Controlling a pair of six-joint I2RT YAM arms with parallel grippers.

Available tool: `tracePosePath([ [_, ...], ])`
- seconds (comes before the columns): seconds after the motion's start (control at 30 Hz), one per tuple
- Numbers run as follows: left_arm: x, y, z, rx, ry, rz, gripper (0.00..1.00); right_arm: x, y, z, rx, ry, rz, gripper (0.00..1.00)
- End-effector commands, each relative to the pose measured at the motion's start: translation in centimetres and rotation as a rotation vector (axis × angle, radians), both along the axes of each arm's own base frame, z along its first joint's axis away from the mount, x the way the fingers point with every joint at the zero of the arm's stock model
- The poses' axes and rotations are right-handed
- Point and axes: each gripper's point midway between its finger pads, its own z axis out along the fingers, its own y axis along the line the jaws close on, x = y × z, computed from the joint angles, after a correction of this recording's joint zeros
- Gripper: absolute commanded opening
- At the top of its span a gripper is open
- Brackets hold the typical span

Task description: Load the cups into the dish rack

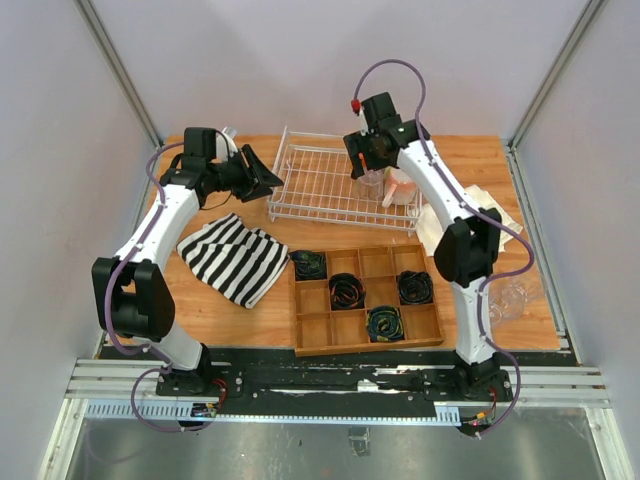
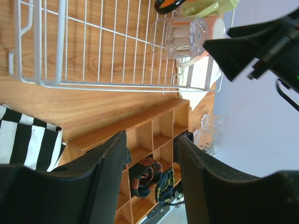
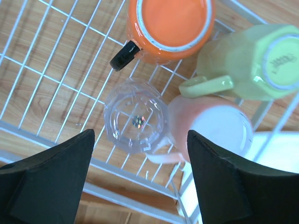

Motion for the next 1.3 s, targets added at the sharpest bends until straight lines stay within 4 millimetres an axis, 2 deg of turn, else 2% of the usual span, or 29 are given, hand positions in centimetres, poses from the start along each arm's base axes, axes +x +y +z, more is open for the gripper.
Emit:
tracePosePath([
  [0.0, -0.2, 0.3, 0.8, 0.016, -0.046, -0.024, 0.52, -1.6, -1.5, 8.0, 0.058, -0.148, -0.035, 0.80],
  [0.13, -0.4, -0.1, 1.1, 0.049, -0.067, -0.063, 0.52, -4.6, -5.0, 10.4, 0.068, -0.152, -0.127, 0.80],
  [0.23, -0.7, -1.2, 1.5, 0.078, -0.090, -0.099, 0.54, -7.3, -8.9, 10.3, 0.062, -0.112, -0.250, 0.80],
  [0.47, -1.4, -6.1, 1.1, 0.066, -0.094, -0.217, 0.55, -14.7, -20.1, 6.3, -0.005, 0.000, -0.659, 0.82],
  [0.53, -1.9, -7.8, 0.7, 0.054, -0.085, -0.255, 0.55, -16.8, -22.9, 5.1, -0.007, 0.025, -0.777, 0.82],
  [0.6, -2.6, -9.3, 0.5, 0.040, -0.078, -0.297, 0.55, -18.9, -24.8, 4.3, 0.017, 0.036, -0.872, 0.83],
  [0.73, -3.9, -11.7, 0.0, 0.022, -0.068, -0.355, 0.55, -22.4, -27.6, 2.5, 0.013, 0.046, -0.989, 0.82],
  [0.93, -4.7, -13.4, 0.1, 0.023, -0.058, -0.402, 0.55, -26.6, -30.1, -0.4, 0.016, 0.062, -1.116, 0.75],
  [1.1, -5.3, -14.1, -0.1, 0.026, -0.050, -0.413, 0.55, -28.2, -32.1, -1.5, 0.027, 0.062, -1.203, 0.71],
  [1.27, -5.6, -14.5, 0.0, 0.028, -0.054, -0.418, 0.55, -28.1, -34.0, -2.4, 0.055, 0.050, -1.257, 0.70],
])
